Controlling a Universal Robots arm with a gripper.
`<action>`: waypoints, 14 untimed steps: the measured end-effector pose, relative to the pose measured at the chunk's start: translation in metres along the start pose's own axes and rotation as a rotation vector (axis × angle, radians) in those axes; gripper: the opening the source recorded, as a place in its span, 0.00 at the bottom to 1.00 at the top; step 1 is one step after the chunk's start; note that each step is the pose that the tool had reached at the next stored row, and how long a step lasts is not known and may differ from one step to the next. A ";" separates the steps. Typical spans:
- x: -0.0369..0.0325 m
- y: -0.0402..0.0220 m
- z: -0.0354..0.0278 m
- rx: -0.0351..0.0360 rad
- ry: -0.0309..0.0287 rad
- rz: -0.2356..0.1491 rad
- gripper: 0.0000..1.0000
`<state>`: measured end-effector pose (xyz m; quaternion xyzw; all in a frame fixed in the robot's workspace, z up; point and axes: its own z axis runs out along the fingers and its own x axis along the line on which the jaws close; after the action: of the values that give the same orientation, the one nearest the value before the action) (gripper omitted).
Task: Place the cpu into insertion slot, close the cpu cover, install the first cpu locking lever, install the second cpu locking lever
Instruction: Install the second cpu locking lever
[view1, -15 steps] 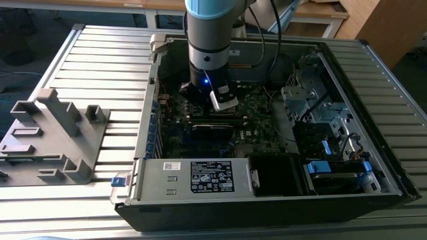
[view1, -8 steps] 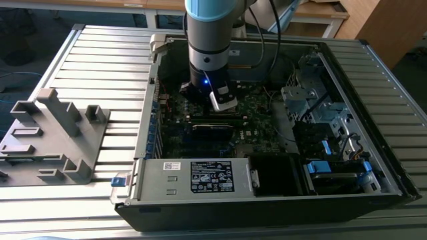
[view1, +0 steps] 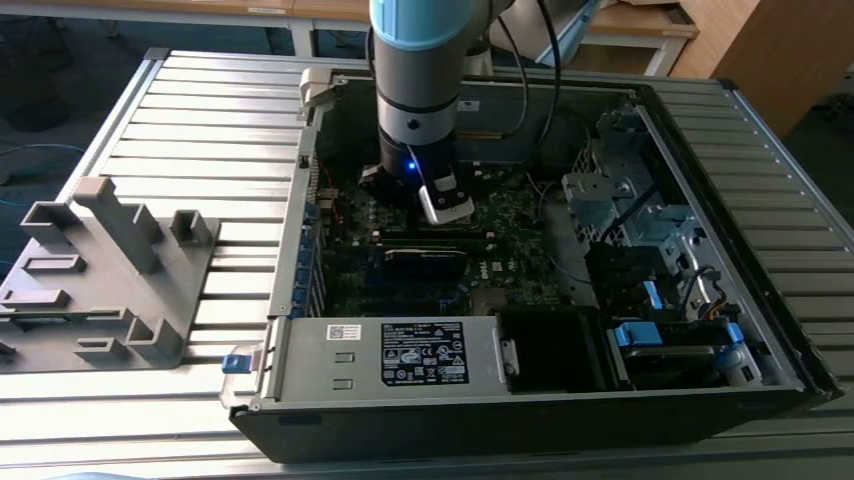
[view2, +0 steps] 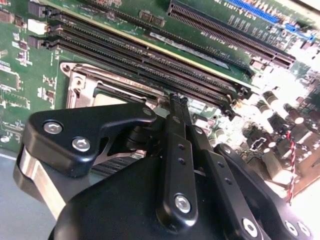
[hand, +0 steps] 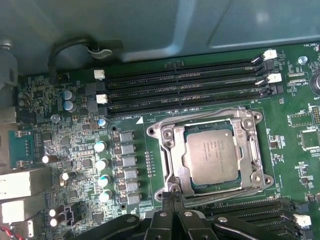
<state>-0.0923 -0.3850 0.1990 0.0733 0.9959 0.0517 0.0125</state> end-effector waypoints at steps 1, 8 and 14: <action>0.0000 -0.0001 0.0003 -0.0011 0.0002 0.000 0.11; 0.0001 -0.0005 0.0035 -0.0074 0.0013 0.000 0.11; 0.0011 -0.0008 0.0038 -0.0147 0.0019 0.000 0.11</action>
<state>-0.0934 -0.3853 0.1951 0.0733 0.9955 0.0590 0.0121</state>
